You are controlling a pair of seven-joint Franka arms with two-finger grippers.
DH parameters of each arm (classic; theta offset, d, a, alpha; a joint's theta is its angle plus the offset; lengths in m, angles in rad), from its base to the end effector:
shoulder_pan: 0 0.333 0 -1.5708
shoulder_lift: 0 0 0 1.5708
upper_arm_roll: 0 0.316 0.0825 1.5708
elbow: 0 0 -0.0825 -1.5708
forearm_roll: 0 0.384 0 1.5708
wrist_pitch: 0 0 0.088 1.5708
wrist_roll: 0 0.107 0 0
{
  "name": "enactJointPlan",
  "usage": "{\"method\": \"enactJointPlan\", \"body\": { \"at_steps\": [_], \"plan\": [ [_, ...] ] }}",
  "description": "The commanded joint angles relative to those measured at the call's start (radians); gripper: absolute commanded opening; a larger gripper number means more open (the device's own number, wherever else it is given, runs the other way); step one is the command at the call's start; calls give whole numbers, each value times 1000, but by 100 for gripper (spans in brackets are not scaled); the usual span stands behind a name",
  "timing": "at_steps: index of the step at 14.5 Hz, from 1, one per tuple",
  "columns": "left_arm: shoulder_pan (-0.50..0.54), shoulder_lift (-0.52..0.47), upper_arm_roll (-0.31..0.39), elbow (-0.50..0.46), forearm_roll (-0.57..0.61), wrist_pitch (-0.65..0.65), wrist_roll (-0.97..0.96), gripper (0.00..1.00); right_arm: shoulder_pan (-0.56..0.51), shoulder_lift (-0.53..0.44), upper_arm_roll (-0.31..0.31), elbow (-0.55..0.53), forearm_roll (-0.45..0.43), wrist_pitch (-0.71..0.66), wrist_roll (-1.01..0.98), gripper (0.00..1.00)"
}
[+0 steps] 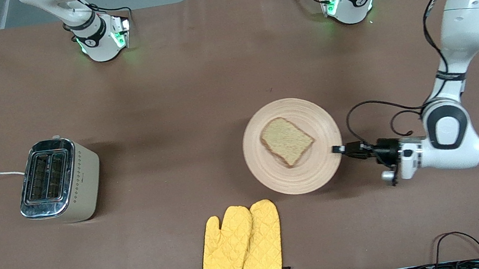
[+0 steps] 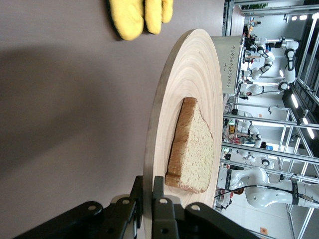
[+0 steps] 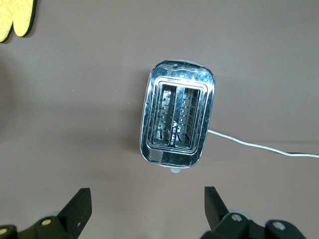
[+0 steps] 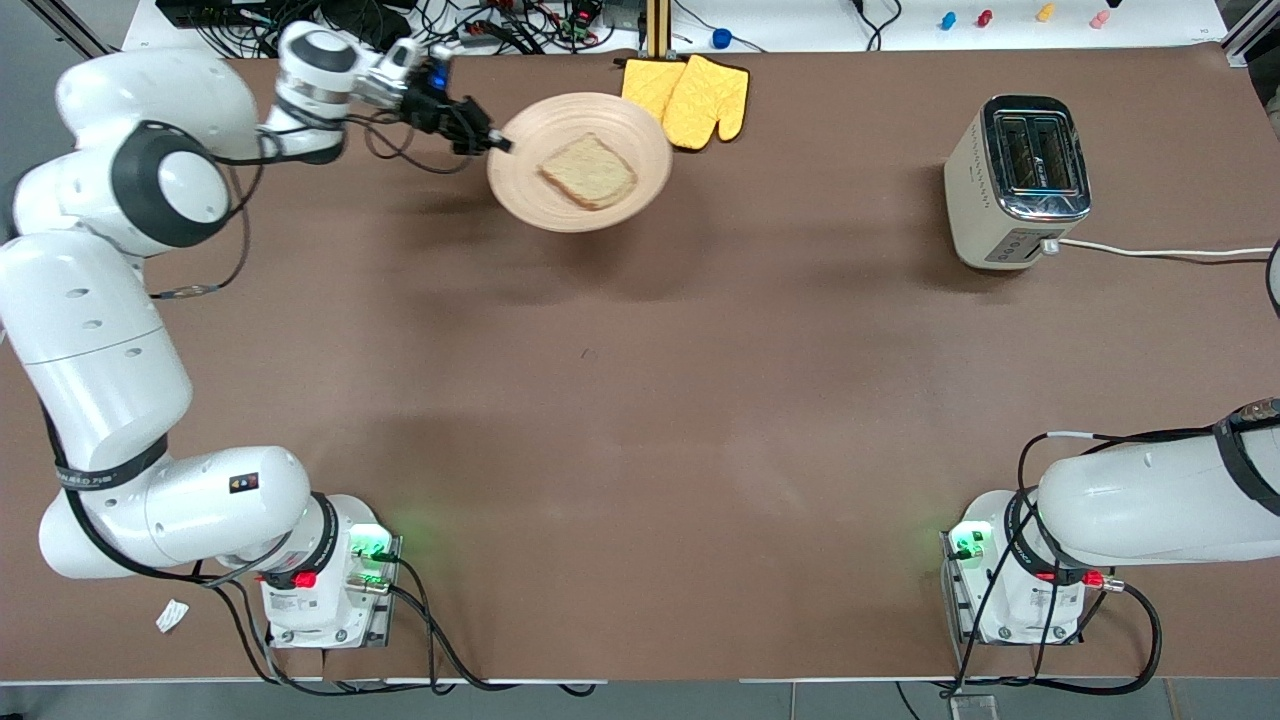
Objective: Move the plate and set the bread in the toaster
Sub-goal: 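Slide the plate with the left gripper toward the toaster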
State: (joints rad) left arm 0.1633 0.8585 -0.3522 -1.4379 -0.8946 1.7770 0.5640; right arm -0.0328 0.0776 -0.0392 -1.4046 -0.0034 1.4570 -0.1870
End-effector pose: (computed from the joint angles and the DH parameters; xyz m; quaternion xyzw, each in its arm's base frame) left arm 0.6755 -0.1511 0.2157 0.8244 -0.1054 -0.1115 0.5448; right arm 0.5658 -0.0402 0.6487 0.9983 0.0573 -0.0129 0.0016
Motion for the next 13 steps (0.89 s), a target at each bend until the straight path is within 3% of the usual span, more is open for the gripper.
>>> {"method": "enactJointPlan", "body": {
  "at_steps": [1, 10, 13],
  "plan": [
    [-88, 37, -10, 30, -76, 69, 31, 0, -6, -4, -2, 1, 11, -1, -20, 100],
    [-399, 178, -8, 138, -335, 445, 42, 0, -12, -2, -4, -1, 11, 0, -23, 100],
    [-452, 197, -7, 146, -377, 533, 42, 0, -12, -1, -4, -2, 11, 2, -23, 100]
  ]
}}
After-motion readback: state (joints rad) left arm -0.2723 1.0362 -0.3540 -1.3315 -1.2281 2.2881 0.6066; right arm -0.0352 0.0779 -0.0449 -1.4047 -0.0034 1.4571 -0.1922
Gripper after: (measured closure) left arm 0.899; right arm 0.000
